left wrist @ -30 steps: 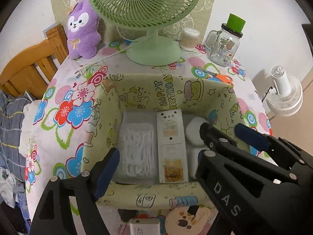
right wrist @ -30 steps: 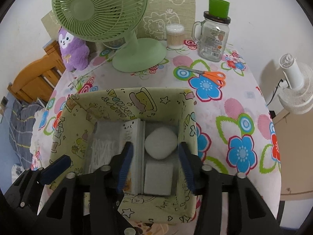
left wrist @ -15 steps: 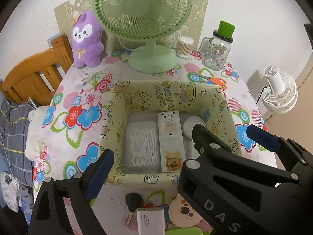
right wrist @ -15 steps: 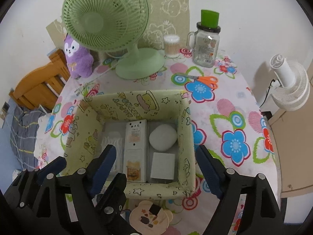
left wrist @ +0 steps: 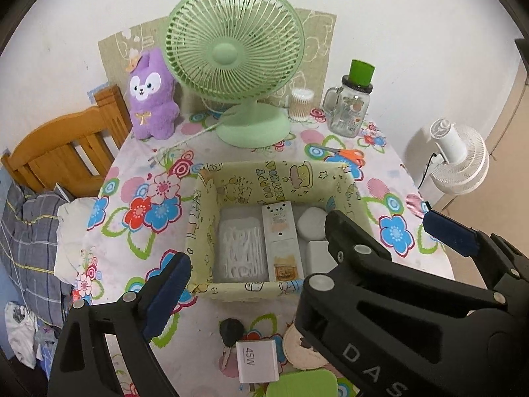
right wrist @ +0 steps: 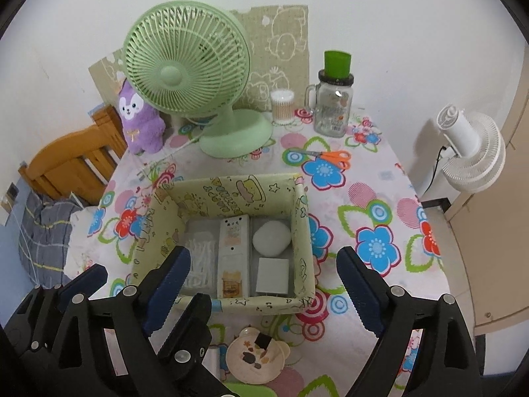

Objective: Organize rigid objects
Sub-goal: 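Withdraw both tools from the fabric box back toward the remaining items, then reach the left tool to the white charger while the right tool reaches the wooden coaster, then close the left gripper on the white charger while the right gripper grasps the hedgehog coaster, then lift the charger and coaster and carry both over the fabric box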

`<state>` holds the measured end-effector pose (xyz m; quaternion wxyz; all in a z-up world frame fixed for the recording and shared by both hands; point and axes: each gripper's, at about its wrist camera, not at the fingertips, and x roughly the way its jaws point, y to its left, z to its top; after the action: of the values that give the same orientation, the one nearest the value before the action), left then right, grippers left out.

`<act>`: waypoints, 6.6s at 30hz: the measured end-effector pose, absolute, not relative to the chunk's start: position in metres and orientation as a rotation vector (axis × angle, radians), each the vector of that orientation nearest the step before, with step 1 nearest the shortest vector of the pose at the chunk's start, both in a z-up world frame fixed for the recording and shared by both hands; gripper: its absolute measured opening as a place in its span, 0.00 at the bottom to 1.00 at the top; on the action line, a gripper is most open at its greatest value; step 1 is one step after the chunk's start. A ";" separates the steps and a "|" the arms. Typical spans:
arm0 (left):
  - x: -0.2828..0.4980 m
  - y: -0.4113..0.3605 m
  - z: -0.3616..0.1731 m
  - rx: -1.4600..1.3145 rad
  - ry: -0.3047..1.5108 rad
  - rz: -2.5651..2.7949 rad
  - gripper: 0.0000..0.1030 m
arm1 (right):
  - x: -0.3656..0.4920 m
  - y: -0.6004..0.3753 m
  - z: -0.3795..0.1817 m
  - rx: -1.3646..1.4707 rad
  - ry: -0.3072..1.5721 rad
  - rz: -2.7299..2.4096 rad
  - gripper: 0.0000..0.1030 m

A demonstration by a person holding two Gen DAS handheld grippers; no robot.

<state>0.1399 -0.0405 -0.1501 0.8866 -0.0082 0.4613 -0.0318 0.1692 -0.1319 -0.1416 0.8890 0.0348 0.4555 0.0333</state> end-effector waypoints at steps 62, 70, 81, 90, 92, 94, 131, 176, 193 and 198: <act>0.035 -0.023 -0.158 0.054 0.881 -0.154 0.96 | 0.048 -0.111 -0.141 -0.007 0.848 0.010 0.89; 0.033 -0.025 -0.182 0.072 0.890 -0.162 0.96 | 0.047 -0.110 -0.166 -0.014 0.868 0.024 0.89; 0.032 -0.025 -0.214 0.049 0.920 -0.162 0.95 | 0.043 -0.111 -0.198 -0.021 0.903 0.037 0.89; 0.033 -0.026 -0.240 0.040 0.954 -0.147 0.95 | 0.047 -0.113 -0.224 -0.025 0.934 0.053 0.88; 0.035 -0.027 -0.245 0.039 0.958 -0.146 0.95 | 0.049 -0.114 -0.229 -0.026 0.939 0.052 0.88; 0.037 -0.027 -0.249 0.037 0.961 -0.144 0.94 | 0.051 -0.114 -0.234 -0.027 0.943 0.051 0.88; 0.064 -0.030 -0.291 -0.010 1.018 -0.102 0.56 | 0.090 -0.116 -0.285 -0.018 1.041 0.077 0.87; 0.070 -0.009 -0.278 -0.002 1.007 -0.083 0.46 | 0.098 -0.099 -0.276 0.008 1.038 0.031 0.81; 0.053 -0.012 -0.222 -0.001 0.941 -0.089 0.46 | 0.080 -0.103 -0.217 0.028 0.976 -0.001 0.81; 0.048 -0.013 -0.209 -0.005 0.939 -0.099 0.46 | 0.072 -0.106 -0.201 0.042 0.973 -0.022 0.81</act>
<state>0.0484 -0.0131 -0.2089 0.8906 -0.0026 0.4523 -0.0475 0.0719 -0.1059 -0.2013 0.8838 0.0201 0.4673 -0.0105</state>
